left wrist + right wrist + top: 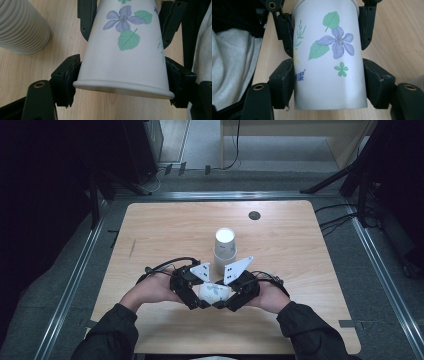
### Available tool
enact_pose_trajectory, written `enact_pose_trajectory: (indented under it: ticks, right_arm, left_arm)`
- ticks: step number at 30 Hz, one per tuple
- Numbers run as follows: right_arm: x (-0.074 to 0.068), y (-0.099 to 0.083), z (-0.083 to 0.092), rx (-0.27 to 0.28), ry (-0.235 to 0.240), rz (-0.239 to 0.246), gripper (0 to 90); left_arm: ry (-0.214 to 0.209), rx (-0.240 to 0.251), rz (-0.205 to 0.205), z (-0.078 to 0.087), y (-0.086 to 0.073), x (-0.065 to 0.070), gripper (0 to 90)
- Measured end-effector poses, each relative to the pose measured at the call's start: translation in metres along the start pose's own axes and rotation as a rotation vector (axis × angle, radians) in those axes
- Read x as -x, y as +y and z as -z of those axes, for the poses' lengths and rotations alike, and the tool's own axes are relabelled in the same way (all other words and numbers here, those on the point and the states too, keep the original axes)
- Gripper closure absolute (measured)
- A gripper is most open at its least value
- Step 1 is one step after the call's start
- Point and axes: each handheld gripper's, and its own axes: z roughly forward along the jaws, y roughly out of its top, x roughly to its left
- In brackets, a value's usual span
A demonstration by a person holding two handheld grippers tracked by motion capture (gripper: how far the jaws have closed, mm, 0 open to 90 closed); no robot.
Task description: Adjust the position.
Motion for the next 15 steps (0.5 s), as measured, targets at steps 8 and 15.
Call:
enact_pose_trajectory:
  ticks: [8, 15]
  right_arm:
    - [-0.001, 0.003, 0.011, 0.043, -0.03, 0.022, 34.2]
    - [0.004, -0.002, 0.029, 0.101, -0.039, -0.009, 34.1]
  left_arm:
    - [0.008, 0.054, 0.028, 0.006, -0.006, -0.003, 12.4]
    - [0.001, 0.192, 0.089, 0.02, -0.017, -0.007, 11.0]
